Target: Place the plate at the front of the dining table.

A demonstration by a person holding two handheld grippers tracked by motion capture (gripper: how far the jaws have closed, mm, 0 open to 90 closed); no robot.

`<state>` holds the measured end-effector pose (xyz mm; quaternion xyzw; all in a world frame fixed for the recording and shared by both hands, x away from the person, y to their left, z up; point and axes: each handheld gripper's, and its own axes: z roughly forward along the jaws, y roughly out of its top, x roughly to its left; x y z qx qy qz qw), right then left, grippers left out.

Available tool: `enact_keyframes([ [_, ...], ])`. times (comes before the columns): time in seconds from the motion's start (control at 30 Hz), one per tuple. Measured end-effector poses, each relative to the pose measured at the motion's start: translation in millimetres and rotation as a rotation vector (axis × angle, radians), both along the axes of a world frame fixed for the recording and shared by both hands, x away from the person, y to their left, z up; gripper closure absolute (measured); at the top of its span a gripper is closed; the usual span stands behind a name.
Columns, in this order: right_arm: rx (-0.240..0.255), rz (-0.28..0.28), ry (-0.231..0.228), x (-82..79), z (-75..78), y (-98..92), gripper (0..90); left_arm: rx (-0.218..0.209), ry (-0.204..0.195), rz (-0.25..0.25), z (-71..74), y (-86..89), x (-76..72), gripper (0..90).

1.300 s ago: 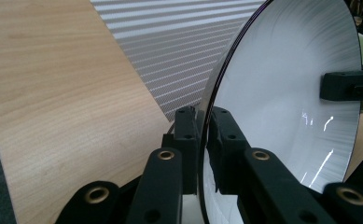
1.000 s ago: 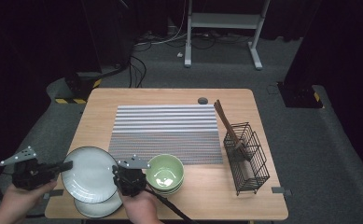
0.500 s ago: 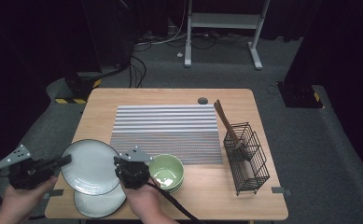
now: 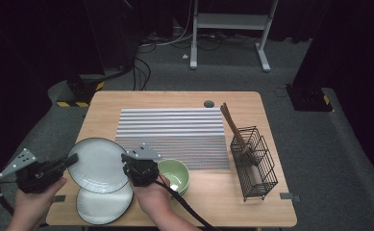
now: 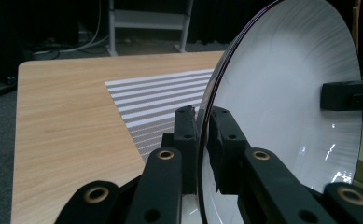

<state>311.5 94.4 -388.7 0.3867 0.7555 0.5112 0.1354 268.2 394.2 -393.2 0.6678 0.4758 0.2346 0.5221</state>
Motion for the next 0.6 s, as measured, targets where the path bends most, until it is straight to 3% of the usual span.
enact_keyframes([
  [0.6,-0.014,-0.008,-0.058,15.2,7.1,-14.6,78.9,-0.035,-0.083,0.072,-2.2,-25.1,1.1,81.9],
])
